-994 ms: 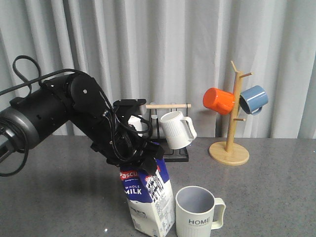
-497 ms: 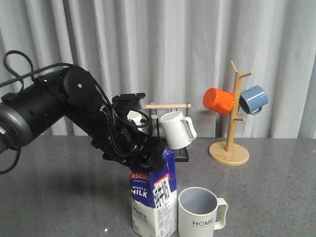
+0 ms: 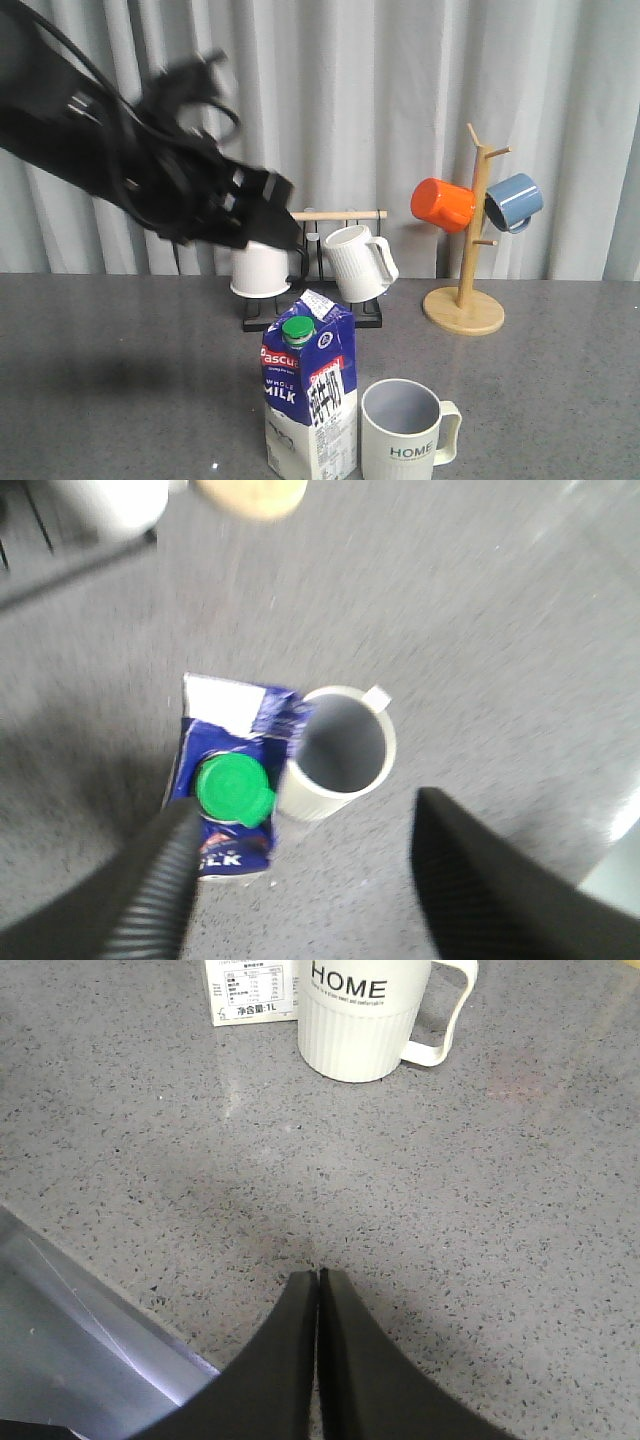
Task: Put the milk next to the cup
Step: 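Open the left gripper and lift it away from the carton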
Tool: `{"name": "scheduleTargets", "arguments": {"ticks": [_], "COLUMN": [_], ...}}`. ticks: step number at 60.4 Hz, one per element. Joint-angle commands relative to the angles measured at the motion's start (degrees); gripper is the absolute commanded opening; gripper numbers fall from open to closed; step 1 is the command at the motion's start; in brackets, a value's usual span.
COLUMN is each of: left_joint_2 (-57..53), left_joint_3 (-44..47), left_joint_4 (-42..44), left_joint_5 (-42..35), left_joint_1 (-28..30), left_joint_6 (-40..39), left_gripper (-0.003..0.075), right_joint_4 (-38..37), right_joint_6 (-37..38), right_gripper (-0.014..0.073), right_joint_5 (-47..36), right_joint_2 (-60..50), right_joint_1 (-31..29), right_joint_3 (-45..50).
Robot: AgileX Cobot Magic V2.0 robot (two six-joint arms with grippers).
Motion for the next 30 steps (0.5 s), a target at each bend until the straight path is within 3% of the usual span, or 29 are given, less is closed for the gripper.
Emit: {"name": "scheduleTargets", "arguments": {"ticks": [1,8,19,30], "left_joint_2": [-8.54,-14.89,-27.09,-41.04], "left_joint_3": [0.73,6.41,18.32,31.39], "left_joint_4": [-1.28,2.21,7.48,10.15], "left_joint_5": [-1.04,-1.04,-3.82,-14.11], "left_joint_1": [-0.18,-0.18,-0.18,-0.18], "left_joint_6": [1.73,2.92,2.99,0.24], "left_gripper": [0.0210,-0.0008,-0.0008,-0.0008], "right_joint_4": [0.58,0.68,0.61,0.61], "right_joint_6": [0.99,2.24,2.26,2.26], "right_gripper": [-0.0005,-0.0005,-0.0005,-0.0005], "right_joint_5": [-4.58,-5.02,-4.59,-4.59], "right_joint_2": [0.02,0.02,0.02,0.02], "right_joint_1": [-0.20,-0.20,-0.20,-0.20], "right_joint_3": [-1.45,-1.45,-1.45,-1.45]}}
